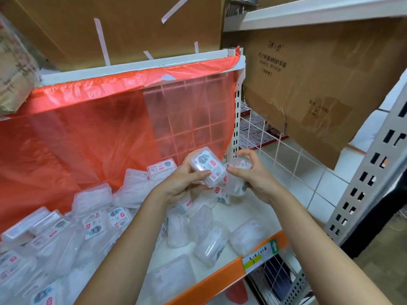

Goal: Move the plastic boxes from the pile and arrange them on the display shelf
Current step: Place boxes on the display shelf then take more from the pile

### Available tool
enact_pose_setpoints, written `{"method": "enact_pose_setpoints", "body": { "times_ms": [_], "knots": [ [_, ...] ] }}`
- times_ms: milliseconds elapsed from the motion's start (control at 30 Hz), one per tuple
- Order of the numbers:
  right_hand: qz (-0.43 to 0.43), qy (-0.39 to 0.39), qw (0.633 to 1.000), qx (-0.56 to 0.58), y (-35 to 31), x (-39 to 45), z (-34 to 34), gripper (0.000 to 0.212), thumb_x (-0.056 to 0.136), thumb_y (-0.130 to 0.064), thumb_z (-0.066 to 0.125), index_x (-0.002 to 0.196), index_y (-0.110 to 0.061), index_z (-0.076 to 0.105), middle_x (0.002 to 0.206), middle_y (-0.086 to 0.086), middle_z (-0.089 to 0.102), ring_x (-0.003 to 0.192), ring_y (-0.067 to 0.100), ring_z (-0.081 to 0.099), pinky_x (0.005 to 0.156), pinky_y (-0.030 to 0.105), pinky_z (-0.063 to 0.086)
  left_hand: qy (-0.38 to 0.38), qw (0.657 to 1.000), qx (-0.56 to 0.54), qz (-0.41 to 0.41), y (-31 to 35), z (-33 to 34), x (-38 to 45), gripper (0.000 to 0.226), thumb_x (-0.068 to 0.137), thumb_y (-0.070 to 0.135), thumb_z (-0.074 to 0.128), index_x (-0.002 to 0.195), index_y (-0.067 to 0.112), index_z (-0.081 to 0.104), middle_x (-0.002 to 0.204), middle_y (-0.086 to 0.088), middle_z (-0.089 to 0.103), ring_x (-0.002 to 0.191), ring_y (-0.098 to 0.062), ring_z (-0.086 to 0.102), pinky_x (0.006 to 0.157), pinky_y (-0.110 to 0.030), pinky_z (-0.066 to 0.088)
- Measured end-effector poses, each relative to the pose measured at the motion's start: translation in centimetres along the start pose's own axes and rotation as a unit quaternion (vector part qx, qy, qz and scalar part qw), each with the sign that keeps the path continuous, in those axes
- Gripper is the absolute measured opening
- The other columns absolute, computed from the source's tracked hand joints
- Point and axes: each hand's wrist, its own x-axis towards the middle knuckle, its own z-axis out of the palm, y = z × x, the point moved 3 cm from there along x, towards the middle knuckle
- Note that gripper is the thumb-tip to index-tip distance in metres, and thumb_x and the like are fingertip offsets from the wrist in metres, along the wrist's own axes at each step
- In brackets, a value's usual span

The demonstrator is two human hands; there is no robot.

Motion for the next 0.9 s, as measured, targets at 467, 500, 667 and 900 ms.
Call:
{"method": "enact_pose_setpoints", "body": {
  "times_ms": [467, 500, 667, 900],
  "knots": [
    [0.128, -0.077, 0.989, 0.006, -0.1, 1.3, 0.4, 0.038, 0.093, -0.017, 0.055, 0.129, -0.016, 0.043, 0.104, 0.007, 0.06, 0.09, 0.015, 0.059, 0.069, 0.034, 0.053, 0.021, 1.0, 0.012, -0.013, -0.2, -2.5, -1.5, 0.06, 0.078, 0.009, 0.07, 0.131, 0.026, 0.048, 0.116, -0.011, 0.066, 0.102, -0.023, 0.066, 0.087, -0.034, 0.054],
    [0.129, -0.08, 0.988, -0.008, -0.2, 1.3, 0.6, 0.041, 0.091, -0.02, 0.06, 0.129, -0.014, 0.044, 0.101, 0.005, 0.063, 0.087, 0.013, 0.06, 0.068, 0.033, 0.053, 0.027, 0.999, 0.032, -0.007, -0.2, -2.8, -1.9, 0.06, 0.074, 0.01, 0.07, 0.128, 0.028, 0.05, 0.118, -0.011, 0.064, 0.104, -0.021, 0.065, 0.087, -0.032, 0.053],
    [0.117, -0.116, 0.984, -0.073, -0.2, 2.0, 2.6, 0.045, 0.085, -0.029, 0.068, 0.122, -0.008, 0.053, 0.096, 0.005, 0.068, 0.079, 0.014, 0.065, 0.066, 0.033, 0.055, 0.066, 0.989, 0.133, -0.003, -0.5, -3.9, -4.0, 0.056, 0.076, -0.003, 0.072, 0.119, 0.022, 0.046, 0.11, -0.002, 0.064, 0.095, -0.007, 0.065, 0.076, -0.021, 0.052],
    [0.061, -0.209, 0.969, -0.114, -1.1, 2.4, 9.5, 0.041, 0.084, -0.036, 0.067, 0.113, -0.015, 0.047, 0.096, 0.002, 0.07, 0.085, 0.014, 0.068, 0.076, 0.033, 0.056, 0.192, 0.963, 0.189, 0.021, -0.2, -7.2, -10.9, 0.058, 0.076, -0.014, 0.067, 0.12, 0.015, 0.044, 0.109, 0.002, 0.06, 0.092, 0.006, 0.062, 0.075, -0.013, 0.049]
  ]
}}
